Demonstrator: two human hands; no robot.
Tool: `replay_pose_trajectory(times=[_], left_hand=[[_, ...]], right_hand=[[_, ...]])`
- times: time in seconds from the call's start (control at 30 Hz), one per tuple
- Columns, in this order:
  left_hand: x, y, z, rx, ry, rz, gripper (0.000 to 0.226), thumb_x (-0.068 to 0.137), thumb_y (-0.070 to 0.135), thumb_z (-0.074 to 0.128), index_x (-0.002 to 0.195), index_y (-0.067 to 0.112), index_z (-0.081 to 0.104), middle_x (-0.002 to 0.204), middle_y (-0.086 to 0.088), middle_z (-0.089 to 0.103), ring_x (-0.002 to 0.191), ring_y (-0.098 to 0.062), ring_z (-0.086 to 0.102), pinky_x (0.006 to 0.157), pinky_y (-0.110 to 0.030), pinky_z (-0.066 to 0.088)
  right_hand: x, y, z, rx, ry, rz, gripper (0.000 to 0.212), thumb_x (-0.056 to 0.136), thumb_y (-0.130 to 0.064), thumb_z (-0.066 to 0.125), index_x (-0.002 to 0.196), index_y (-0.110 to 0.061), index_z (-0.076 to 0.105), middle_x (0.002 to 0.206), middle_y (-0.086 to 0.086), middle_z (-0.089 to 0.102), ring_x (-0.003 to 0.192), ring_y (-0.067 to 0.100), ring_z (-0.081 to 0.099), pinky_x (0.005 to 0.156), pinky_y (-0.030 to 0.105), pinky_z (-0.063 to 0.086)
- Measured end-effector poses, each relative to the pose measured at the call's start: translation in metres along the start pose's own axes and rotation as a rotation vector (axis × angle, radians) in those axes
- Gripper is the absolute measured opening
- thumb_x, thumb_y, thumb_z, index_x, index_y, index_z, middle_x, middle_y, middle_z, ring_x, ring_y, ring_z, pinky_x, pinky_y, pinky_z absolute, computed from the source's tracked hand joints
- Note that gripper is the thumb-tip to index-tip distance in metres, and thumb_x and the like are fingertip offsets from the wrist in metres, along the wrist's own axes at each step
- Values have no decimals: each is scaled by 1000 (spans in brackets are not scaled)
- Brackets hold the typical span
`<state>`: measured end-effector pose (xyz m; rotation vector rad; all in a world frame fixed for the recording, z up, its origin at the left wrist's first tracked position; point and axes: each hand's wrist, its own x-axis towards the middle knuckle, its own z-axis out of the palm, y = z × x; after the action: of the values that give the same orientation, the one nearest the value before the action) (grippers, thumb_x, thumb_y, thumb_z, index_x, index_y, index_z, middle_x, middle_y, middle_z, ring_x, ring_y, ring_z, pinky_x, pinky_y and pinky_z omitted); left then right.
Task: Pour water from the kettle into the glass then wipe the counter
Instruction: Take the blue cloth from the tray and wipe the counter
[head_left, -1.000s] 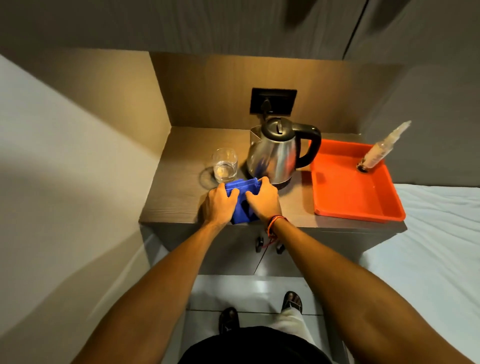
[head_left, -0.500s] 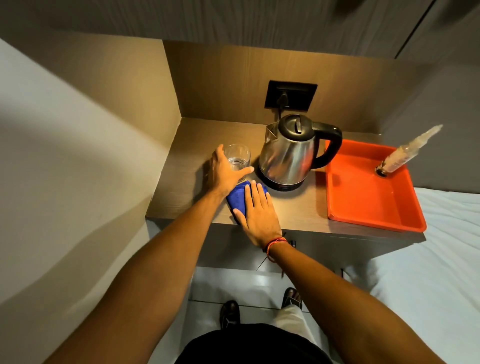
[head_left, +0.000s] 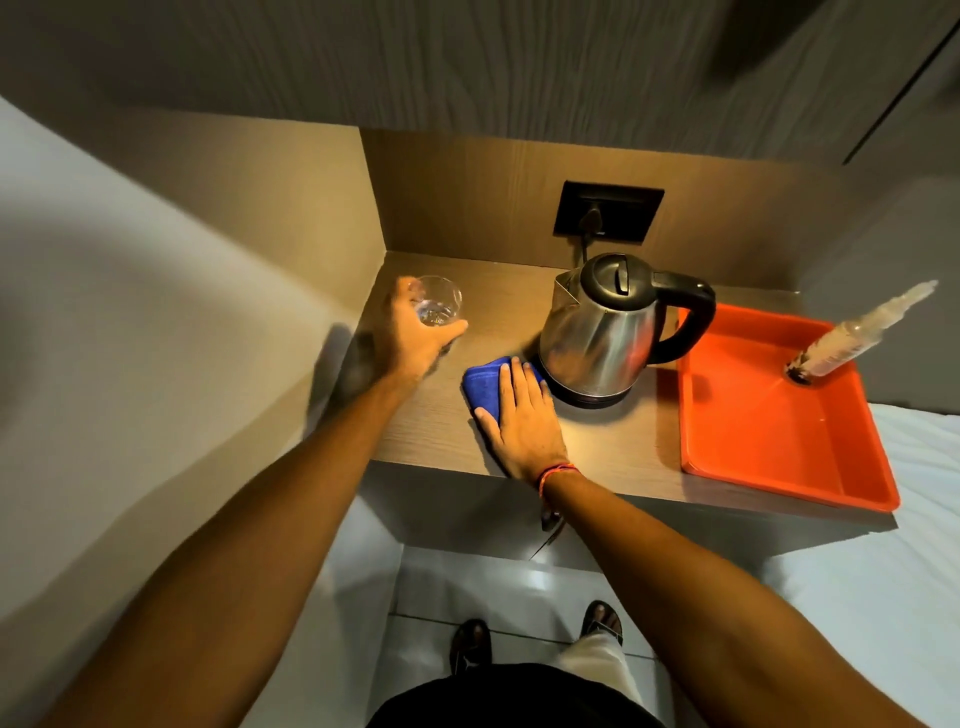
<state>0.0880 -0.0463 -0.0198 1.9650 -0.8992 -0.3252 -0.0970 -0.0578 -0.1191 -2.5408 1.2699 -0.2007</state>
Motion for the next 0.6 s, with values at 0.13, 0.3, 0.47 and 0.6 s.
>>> replay_pose_trajectory(times=[0.13,0.3,0.47,0.6], left_hand=[[2,0,-42,59,157,61,78,57,39,94,121,15,56,115,-4,70,94,-13,63,72,-23,55],[-5,-2,-70,114,235,109,81,57,44,93,122,10,57,114,-8,71,95,-17,67,69,-19,53],[-6,1,-85,151,237,114,83,61,45,92,127,8,57,117,-9,70,100,-17,66,68,-3,39],[-5,10,-90,168,257,128,78,62,44,91,122,6,59,113,-9,71,95,-13,64,60,5,34]], right_hand=[[43,-7,-2,89,-34,24,81,99,-62,25,159,-12,4,168,12,4,155,31,2,124,47,3],[74,-27,3,40,-72,-48,70,99,-62,21,159,-28,6,167,12,11,154,38,2,124,57,7],[57,-85,16,15,-175,-202,62,100,-60,20,157,-39,7,168,9,10,154,37,2,123,58,2],[37,-109,25,-36,-186,-366,59,101,-59,22,157,-42,10,168,8,9,154,37,2,123,58,2]])
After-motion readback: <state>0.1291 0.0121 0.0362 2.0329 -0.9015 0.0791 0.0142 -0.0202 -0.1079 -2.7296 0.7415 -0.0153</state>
